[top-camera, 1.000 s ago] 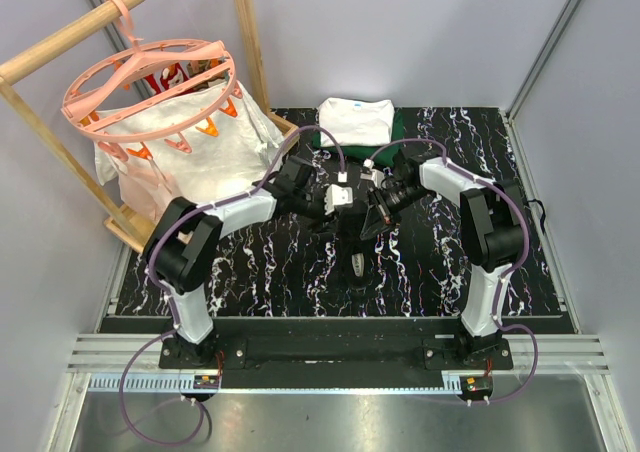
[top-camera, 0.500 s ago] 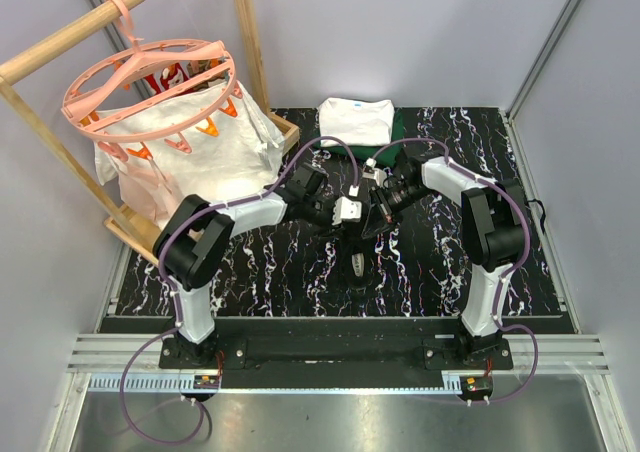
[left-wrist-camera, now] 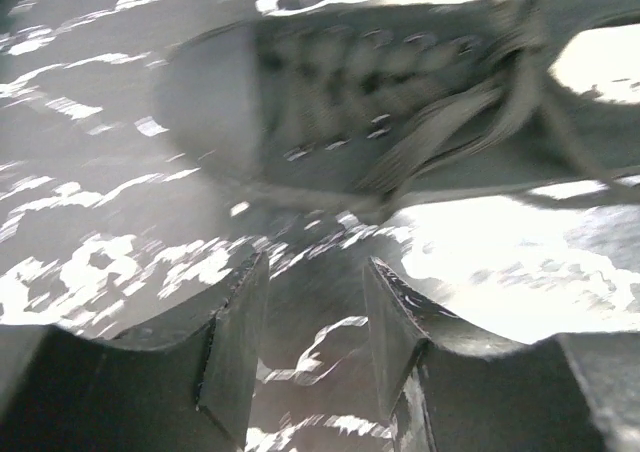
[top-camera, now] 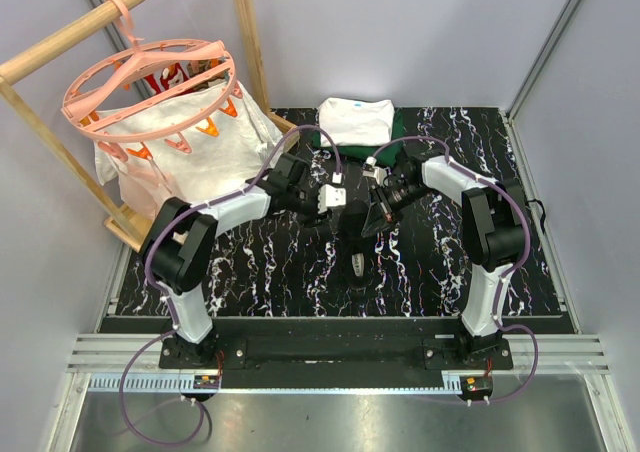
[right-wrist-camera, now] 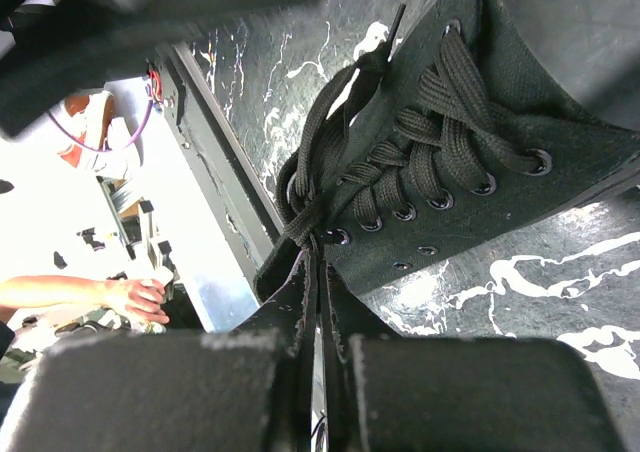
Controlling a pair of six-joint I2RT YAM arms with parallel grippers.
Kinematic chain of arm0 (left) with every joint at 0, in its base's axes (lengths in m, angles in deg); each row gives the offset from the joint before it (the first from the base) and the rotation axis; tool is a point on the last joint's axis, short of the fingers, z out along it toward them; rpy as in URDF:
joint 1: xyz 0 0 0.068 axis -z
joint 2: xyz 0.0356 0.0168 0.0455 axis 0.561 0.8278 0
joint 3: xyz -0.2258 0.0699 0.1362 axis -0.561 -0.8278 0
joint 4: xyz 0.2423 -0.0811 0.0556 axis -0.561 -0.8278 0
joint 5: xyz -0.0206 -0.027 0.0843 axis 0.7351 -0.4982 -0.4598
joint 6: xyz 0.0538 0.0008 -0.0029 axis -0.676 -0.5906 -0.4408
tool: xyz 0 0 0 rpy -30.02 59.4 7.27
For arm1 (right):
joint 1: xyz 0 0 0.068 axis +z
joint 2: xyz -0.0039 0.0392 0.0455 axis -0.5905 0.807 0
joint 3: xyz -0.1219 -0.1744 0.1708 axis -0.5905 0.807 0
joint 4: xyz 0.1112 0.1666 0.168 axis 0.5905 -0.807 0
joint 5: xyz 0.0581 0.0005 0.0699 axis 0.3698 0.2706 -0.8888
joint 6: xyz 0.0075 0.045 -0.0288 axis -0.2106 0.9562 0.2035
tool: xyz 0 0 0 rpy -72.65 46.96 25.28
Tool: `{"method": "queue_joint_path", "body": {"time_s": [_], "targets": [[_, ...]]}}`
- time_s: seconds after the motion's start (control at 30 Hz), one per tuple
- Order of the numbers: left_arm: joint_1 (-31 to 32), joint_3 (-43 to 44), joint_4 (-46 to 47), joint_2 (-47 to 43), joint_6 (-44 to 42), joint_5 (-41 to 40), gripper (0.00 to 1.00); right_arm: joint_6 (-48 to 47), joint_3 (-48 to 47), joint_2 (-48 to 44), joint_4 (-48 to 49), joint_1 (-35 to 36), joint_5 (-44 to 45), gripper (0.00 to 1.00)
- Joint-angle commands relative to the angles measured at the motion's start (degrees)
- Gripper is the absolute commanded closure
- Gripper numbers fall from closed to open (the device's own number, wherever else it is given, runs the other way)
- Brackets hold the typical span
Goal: Tie the shoes
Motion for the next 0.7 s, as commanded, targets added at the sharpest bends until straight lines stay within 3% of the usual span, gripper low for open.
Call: {"method": "queue_joint_path", "body": {"time_s": [0.0, 0.27, 0.67], "targets": [[-0.5, 0.0, 4.1, -2.3, -1.6, -2.0, 0.53, -0.9, -2.5, 0.1, -0.4, -0.2, -0.4, 1.00], [2.9, 3.1, 5.1, 2.1, -2.5, -5.3, 0.55, -0.6, -3.3, 0.6, -0.5, -0.1, -0.4, 1.00], [5.2, 2.8, 6.0, 3.2, -2.4, -3.6, 0.55, -1.3, -3.0, 0.9, -0.9, -0.5, -0.2, 1.00]]}}
